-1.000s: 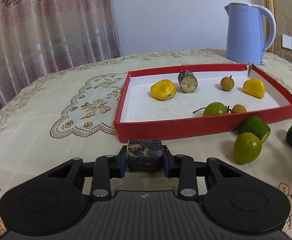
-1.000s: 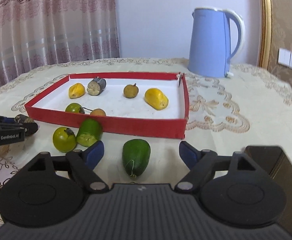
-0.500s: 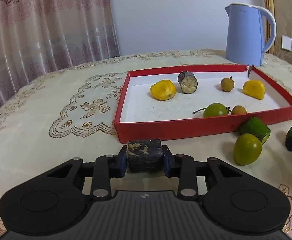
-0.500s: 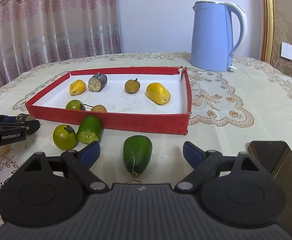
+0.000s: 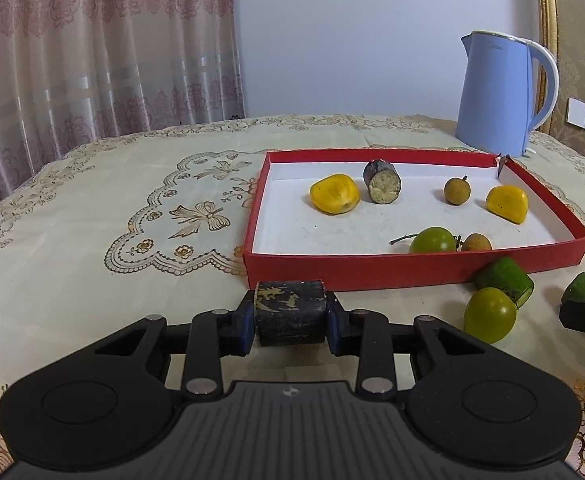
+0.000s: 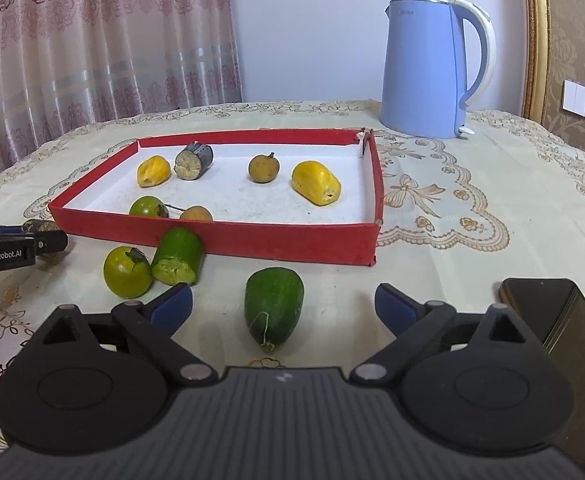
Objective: Organize fruits
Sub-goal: 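Lift the dark piece with the left tool while the right tool grasps a green cucumber piece, then lower the dark piece into the red tray and open the left tool while the right tool holds the cucumber, then carry the cucumber piece into the tray and open the right tool while the left tool approaches the green tomato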
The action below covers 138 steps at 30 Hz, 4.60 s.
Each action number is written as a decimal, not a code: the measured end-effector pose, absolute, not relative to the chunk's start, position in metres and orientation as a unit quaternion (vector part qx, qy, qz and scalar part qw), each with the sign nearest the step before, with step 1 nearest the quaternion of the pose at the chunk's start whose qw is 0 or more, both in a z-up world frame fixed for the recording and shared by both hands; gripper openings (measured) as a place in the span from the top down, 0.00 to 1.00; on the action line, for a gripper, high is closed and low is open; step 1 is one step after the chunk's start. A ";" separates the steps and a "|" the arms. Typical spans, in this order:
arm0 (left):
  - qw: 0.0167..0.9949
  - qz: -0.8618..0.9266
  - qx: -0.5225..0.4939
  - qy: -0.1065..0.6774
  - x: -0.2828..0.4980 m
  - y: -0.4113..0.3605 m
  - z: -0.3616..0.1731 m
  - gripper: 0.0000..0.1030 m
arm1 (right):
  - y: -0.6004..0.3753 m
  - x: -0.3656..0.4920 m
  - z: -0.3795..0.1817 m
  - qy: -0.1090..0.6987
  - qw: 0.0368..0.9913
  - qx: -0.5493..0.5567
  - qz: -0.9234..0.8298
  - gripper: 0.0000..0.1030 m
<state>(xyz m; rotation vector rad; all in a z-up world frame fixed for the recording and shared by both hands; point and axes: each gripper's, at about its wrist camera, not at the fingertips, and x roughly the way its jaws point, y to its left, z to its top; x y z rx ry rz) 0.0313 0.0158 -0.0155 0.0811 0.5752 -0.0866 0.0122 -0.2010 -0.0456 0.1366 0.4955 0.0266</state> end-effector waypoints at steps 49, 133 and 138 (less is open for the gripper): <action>0.960 -0.042 0.093 0.261 0.070 -0.030 0.020 0.68 | -0.199 0.005 -0.046 0.245 0.967 0.073 0.017 0.72; 0.965 0.064 0.085 0.240 0.041 -0.007 -0.011 0.16 | -0.199 0.016 -0.007 0.199 0.978 0.061 0.020 0.72; 0.965 0.065 0.089 0.236 0.040 -0.007 -0.012 0.15 | -0.200 0.022 -0.002 0.196 0.978 0.062 0.020 0.72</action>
